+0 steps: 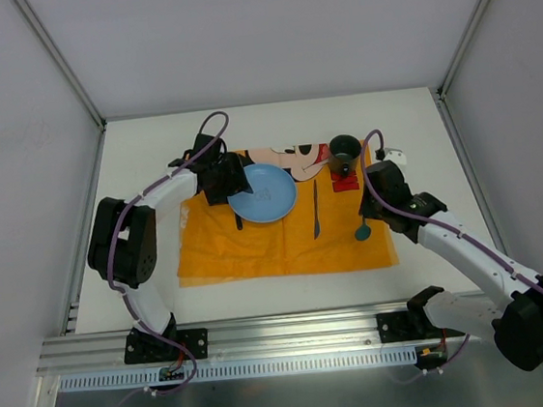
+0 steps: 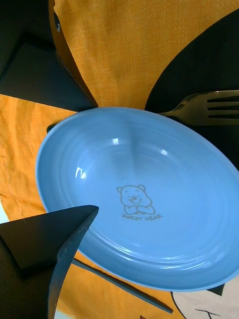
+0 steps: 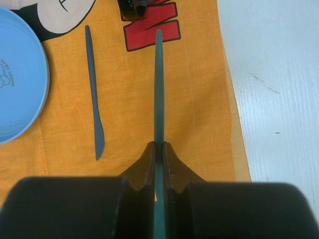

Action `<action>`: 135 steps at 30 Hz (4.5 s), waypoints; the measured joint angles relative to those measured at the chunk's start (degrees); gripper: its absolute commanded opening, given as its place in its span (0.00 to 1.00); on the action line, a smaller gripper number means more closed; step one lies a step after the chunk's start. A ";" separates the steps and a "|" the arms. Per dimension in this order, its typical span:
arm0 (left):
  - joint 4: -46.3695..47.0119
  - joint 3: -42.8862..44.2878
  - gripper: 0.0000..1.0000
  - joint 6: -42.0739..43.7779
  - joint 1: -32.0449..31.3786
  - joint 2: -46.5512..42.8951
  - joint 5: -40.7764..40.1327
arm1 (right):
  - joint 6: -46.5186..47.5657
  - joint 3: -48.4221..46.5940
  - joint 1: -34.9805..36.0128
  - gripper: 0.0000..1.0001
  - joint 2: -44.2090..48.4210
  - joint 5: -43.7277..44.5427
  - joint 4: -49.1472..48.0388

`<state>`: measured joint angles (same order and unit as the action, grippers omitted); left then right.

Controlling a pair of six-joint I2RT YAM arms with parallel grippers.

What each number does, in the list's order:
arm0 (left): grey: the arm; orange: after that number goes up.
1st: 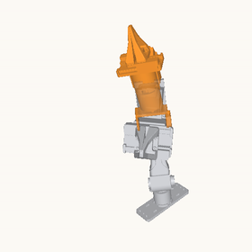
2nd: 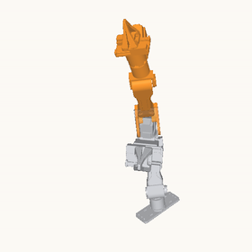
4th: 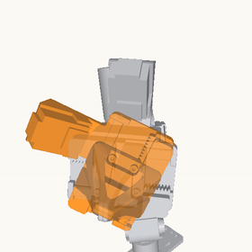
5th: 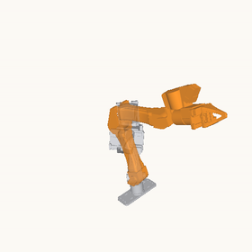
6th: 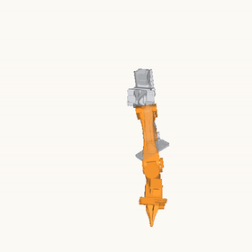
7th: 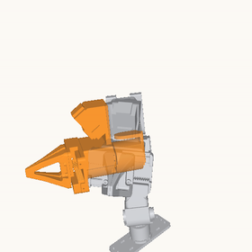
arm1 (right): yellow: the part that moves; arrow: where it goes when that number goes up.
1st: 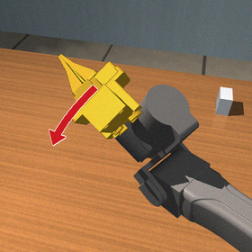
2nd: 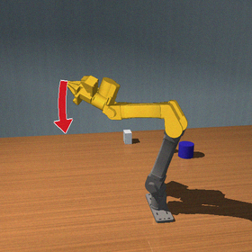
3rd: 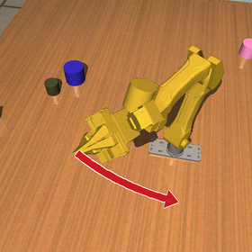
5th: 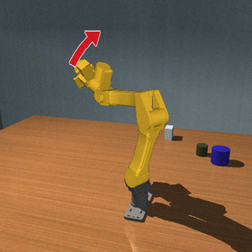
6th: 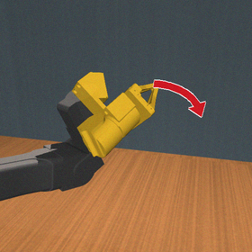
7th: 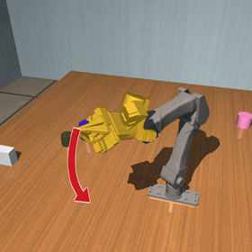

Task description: Set the dinner table for one person

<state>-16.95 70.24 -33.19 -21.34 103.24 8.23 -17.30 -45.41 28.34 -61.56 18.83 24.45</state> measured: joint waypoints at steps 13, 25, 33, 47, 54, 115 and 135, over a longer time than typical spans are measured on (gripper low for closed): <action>-1.99 4.74 0.74 0.76 -2.93 2.43 0.26 | 0.00 0.15 0.00 0.00 -0.07 0.04 -0.07; -2.67 6.56 0.74 1.11 -5.66 4.57 0.17 | 0.17 0.33 0.00 0.00 -0.26 0.17 -0.17; -3.10 5.25 0.74 1.25 -5.57 2.36 -2.51 | -0.24 -0.96 2.95 0.00 -2.93 -0.98 -0.85; -3.48 -11.43 0.79 -0.31 2.75 -34.16 -14.43 | -0.44 -35.98 20.46 0.00 -35.54 -3.21 -3.26; -3.89 -18.16 0.79 -1.90 3.04 -42.18 -16.81 | -0.55 -46.10 22.58 0.00 -51.41 -7.65 -4.52; -6.10 -23.15 0.78 -3.37 3.02 -48.50 -18.88 | -10.84 -64.19 26.27 0.00 -74.60 -2.14 -10.36; -6.10 -24.17 0.77 -3.45 3.04 -52.72 -19.43 | -6.49 -46.75 27.34 0.00 -57.66 2.64 -11.85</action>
<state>-23.05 46.06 -36.64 -18.31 50.52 -11.20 -23.79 -92.16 55.68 -119.22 21.47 12.60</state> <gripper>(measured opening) 0.776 0.063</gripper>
